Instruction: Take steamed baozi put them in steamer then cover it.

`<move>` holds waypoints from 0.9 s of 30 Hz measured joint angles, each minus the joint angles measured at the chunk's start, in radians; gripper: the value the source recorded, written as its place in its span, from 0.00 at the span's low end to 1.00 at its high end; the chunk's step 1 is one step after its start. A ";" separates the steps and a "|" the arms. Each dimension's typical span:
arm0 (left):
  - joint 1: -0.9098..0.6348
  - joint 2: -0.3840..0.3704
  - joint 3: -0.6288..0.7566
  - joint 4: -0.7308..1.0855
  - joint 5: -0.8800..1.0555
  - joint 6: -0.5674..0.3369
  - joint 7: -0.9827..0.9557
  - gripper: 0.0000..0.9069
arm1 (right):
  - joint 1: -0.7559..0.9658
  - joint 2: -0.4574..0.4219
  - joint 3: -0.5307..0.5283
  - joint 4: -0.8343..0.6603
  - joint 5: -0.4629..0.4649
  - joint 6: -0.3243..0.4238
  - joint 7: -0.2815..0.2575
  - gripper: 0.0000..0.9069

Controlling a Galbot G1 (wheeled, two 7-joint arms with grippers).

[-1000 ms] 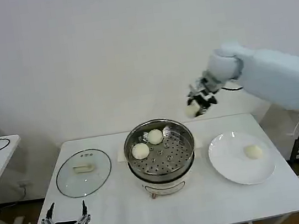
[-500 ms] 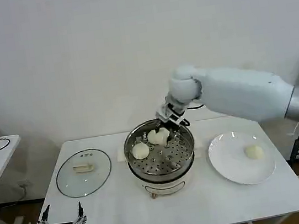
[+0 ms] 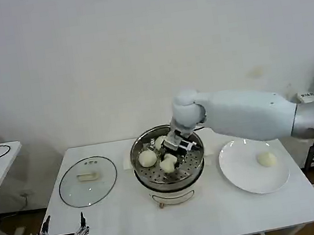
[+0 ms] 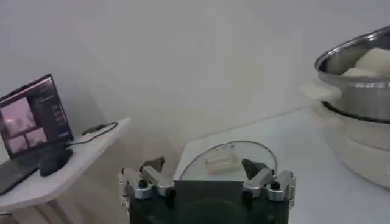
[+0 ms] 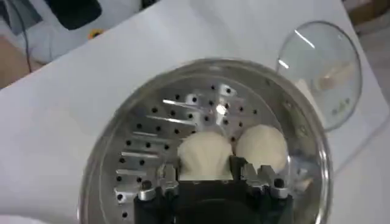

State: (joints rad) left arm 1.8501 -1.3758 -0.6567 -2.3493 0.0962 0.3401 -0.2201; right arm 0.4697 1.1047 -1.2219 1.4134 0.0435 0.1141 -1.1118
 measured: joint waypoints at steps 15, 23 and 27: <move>-0.001 -0.002 -0.001 0.002 -0.003 -0.003 -0.001 1.00 | -0.031 0.004 -0.021 0.013 -0.042 0.047 0.000 1.00; -0.005 -0.002 0.002 0.004 -0.003 -0.003 -0.001 1.00 | -0.021 -0.005 -0.020 0.013 -0.054 0.058 -0.006 1.00; -0.010 0.001 0.004 0.005 -0.004 -0.002 -0.001 1.00 | -0.009 -0.013 -0.011 0.012 -0.053 0.057 -0.008 1.00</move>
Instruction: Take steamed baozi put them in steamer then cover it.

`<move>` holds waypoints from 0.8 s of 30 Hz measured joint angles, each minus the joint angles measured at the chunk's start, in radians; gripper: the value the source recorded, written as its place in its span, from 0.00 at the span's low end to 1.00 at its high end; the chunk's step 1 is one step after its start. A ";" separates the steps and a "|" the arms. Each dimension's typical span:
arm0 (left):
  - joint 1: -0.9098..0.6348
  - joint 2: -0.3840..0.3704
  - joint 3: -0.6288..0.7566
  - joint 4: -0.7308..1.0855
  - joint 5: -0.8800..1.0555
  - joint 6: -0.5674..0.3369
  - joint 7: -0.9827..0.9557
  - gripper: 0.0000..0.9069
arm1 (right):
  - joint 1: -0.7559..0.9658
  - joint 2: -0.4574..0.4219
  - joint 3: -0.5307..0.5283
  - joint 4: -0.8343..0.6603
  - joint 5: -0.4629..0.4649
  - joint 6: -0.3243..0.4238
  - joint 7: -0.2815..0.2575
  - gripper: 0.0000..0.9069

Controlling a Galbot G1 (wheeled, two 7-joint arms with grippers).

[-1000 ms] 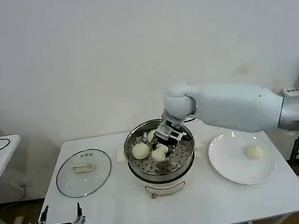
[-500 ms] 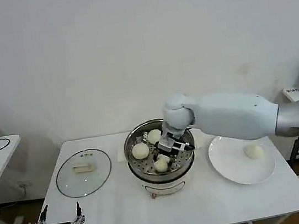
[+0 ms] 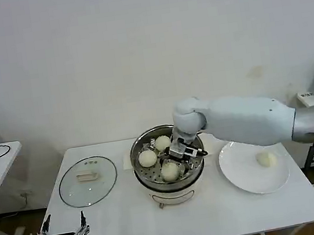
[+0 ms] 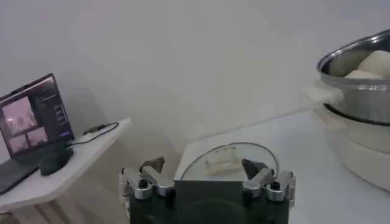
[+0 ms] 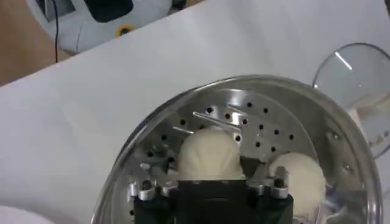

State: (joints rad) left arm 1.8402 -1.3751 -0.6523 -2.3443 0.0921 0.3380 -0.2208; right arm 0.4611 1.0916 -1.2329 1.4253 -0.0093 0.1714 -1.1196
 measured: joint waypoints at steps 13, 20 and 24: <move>-0.030 0.028 0.003 0.011 -0.025 0.012 0.007 1.00 | 0.083 -0.086 0.053 -0.038 0.072 -0.057 0.017 1.00; -0.048 0.052 0.016 0.012 -0.034 0.017 0.011 1.00 | 0.112 -0.205 0.053 -0.059 0.103 -0.153 0.016 1.00; -0.059 0.065 0.026 0.013 -0.034 0.020 0.012 1.00 | 0.112 -0.293 0.061 -0.061 0.097 -0.198 0.007 1.00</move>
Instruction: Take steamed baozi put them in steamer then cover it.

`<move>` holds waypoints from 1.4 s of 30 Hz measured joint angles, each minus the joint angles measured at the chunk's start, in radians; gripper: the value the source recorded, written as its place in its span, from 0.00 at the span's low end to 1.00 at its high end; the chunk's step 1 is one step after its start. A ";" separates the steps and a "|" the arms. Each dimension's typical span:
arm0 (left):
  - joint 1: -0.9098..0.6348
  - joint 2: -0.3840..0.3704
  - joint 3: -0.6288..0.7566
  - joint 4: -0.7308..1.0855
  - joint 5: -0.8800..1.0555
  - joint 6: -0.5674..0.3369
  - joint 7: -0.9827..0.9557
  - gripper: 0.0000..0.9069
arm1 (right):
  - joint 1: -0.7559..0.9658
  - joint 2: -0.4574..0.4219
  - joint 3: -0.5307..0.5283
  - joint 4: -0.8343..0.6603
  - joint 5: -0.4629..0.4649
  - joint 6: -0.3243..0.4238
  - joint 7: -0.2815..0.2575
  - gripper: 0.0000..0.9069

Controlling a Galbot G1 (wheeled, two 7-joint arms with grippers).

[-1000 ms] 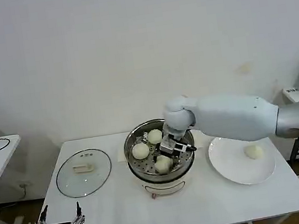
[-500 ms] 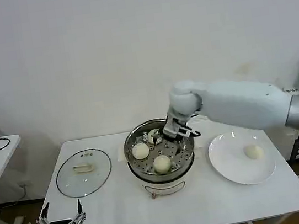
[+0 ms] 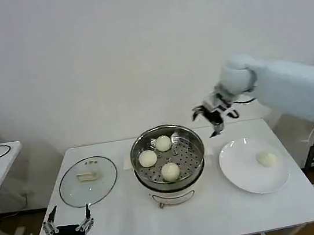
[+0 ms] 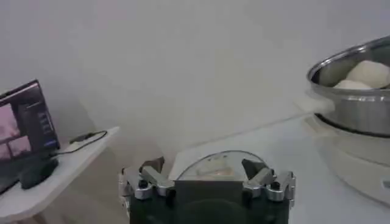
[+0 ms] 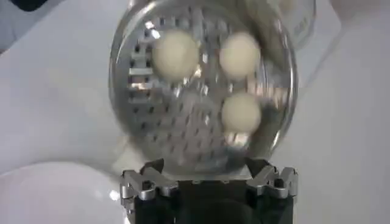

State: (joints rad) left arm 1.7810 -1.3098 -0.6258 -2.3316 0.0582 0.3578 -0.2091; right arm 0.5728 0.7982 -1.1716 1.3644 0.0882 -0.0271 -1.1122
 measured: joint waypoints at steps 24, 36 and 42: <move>0.003 0.005 0.010 0.004 0.005 0.001 0.001 1.00 | -0.407 -0.271 0.284 -0.135 -0.213 -0.078 0.015 1.00; 0.003 0.001 0.006 0.017 0.005 0.001 0.001 1.00 | -0.567 -0.181 0.439 -0.308 -0.303 -0.059 0.018 1.00; 0.002 0.003 0.006 0.019 0.004 0.001 0.001 1.00 | -0.614 -0.131 0.488 -0.379 -0.324 -0.054 0.024 1.00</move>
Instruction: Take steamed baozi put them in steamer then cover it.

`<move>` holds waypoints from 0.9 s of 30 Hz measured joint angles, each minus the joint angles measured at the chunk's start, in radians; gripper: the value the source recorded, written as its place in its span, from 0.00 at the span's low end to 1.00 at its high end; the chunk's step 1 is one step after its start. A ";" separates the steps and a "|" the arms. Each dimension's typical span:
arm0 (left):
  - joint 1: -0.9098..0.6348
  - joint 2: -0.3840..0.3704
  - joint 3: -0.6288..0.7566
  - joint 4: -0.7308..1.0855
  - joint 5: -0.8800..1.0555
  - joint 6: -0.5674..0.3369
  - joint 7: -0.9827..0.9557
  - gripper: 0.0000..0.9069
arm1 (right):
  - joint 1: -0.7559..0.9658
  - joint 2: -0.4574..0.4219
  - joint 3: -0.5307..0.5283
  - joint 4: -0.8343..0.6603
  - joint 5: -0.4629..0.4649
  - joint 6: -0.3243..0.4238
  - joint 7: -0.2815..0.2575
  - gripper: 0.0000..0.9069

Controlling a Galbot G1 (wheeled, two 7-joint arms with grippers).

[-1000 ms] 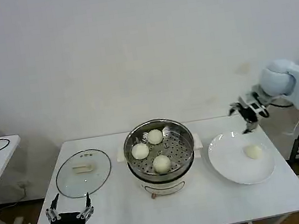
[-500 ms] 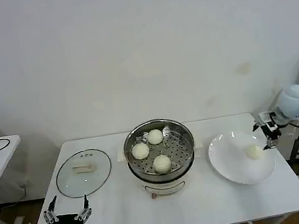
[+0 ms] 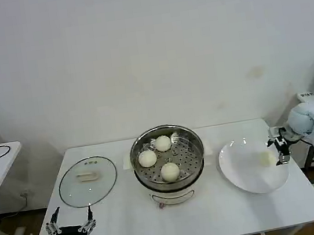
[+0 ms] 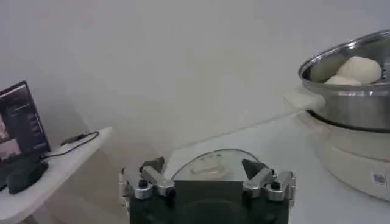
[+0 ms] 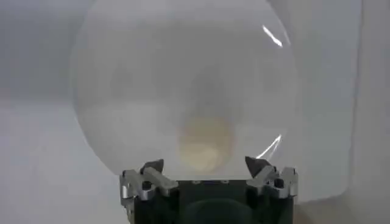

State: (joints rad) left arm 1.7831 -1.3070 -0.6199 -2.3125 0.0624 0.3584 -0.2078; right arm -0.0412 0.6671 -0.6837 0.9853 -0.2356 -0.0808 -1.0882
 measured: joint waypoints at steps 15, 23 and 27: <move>0.002 -0.004 -0.004 0.001 -0.002 0.000 0.000 1.00 | -0.038 0.090 0.068 -0.115 -0.051 -0.003 0.013 0.88; 0.001 -0.005 -0.004 0.001 -0.003 0.000 0.000 1.00 | -0.047 0.111 0.083 -0.150 -0.075 -0.007 0.012 0.73; 0.002 -0.005 -0.004 0.001 -0.003 0.000 0.000 1.00 | -0.049 0.117 0.089 -0.158 -0.082 -0.008 0.010 0.68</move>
State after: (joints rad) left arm 1.7848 -1.3118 -0.6241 -2.3118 0.0597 0.3580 -0.2075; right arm -0.0900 0.7844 -0.5942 0.8272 -0.3175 -0.0883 -1.0780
